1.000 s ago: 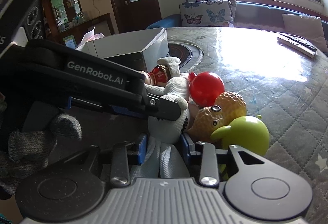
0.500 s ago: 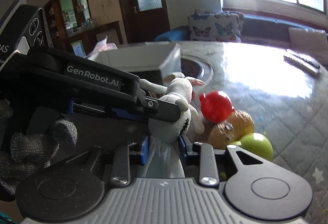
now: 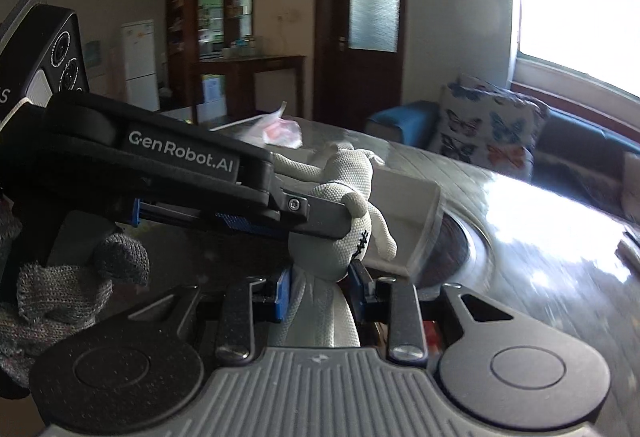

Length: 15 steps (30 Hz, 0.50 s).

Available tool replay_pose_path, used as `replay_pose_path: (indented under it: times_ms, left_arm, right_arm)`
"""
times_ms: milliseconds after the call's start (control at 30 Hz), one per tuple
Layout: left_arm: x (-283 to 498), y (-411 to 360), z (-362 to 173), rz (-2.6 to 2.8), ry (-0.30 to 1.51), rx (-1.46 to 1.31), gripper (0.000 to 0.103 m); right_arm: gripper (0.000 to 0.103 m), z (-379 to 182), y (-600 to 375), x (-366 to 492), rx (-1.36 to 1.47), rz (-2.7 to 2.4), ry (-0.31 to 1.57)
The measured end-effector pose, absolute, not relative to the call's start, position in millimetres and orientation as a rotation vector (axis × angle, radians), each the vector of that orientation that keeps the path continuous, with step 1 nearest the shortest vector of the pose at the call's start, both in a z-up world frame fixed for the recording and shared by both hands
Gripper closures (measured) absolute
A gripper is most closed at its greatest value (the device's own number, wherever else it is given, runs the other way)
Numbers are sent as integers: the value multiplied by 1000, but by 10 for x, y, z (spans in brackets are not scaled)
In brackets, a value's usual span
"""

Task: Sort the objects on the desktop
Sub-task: 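Lift the white rabbit with the left gripper and drop it into the grey box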

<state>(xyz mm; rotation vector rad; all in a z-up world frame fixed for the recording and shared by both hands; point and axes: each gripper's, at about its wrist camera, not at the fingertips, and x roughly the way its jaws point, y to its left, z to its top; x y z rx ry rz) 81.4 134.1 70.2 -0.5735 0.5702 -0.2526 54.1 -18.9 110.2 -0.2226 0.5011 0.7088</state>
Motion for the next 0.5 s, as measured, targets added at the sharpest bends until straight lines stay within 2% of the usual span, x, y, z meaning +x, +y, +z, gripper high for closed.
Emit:
replay_pose_path:
  times_ms: [367,500]
  left_arm:
    - [1175,2037,612,-128,524,-695,65]
    - [1262,2107,505,-92,523,-727,64]
  right_arm:
    - [74,1167,567,989,-363,799,498]
    - [65,1087,722,1059,-418,774,493]
